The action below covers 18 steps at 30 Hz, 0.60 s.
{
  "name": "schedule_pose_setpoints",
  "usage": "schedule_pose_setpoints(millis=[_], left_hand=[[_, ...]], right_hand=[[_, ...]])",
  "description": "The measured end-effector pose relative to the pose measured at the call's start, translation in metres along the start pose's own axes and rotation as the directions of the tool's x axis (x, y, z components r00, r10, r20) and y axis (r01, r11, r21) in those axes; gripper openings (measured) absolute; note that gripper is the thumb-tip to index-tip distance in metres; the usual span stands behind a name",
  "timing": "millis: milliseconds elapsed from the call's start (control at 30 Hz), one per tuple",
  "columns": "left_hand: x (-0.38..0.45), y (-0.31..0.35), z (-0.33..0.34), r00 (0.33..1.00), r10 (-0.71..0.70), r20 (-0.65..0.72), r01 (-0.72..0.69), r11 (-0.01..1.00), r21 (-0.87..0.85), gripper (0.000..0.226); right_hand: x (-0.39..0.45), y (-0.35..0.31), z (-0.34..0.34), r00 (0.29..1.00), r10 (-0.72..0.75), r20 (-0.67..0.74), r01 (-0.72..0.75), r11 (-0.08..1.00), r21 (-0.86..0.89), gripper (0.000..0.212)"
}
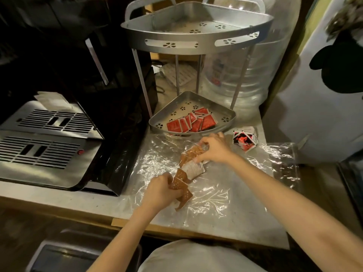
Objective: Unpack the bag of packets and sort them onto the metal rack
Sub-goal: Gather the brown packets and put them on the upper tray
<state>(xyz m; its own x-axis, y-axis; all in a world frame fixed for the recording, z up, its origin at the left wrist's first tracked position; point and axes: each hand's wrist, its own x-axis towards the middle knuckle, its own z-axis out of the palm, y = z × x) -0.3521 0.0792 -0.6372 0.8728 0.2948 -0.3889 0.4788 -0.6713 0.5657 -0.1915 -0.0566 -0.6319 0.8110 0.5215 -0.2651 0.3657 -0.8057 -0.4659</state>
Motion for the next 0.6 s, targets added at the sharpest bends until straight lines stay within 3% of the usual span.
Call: schedule_pose_setpoints(millis=[167, 300, 433, 533, 600], left_hand=[[0.009, -0.001, -0.016, 0.992, -0.073, 0.106, 0.108, 0.918, -0.381, 0.028], [0.018, -0.003, -0.031, 0.989, -0.090, 0.121, 0.147, 0.760, -0.633, 0.038], [0.031, -0.005, -0.039, 0.988, -0.073, 0.133, 0.150, 0.625, -0.766, 0.049], [0.039, -0.004, -0.038, 0.986, -0.090, 0.141, 0.167, 0.536, -0.828, 0.066], [0.043, -0.004, -0.033, 0.976, -0.080, 0.201, 0.216, 0.422, -0.880, 0.070]], right_hand=[[-0.007, 0.004, -0.017, 0.997, -0.021, 0.075, 0.004, 0.977, 0.212, 0.038], [-0.013, 0.007, -0.029, 0.998, -0.007, 0.056, -0.010, 0.951, 0.308, 0.027], [-0.023, 0.008, -0.044, 0.999, 0.032, 0.037, -0.046, 0.872, 0.487, 0.047], [-0.024, 0.011, -0.047, 0.999, 0.040, 0.036, -0.053, 0.848, 0.527, 0.053], [-0.025, 0.014, -0.048, 0.998, 0.039, 0.054, -0.062, 0.843, 0.535, 0.064]])
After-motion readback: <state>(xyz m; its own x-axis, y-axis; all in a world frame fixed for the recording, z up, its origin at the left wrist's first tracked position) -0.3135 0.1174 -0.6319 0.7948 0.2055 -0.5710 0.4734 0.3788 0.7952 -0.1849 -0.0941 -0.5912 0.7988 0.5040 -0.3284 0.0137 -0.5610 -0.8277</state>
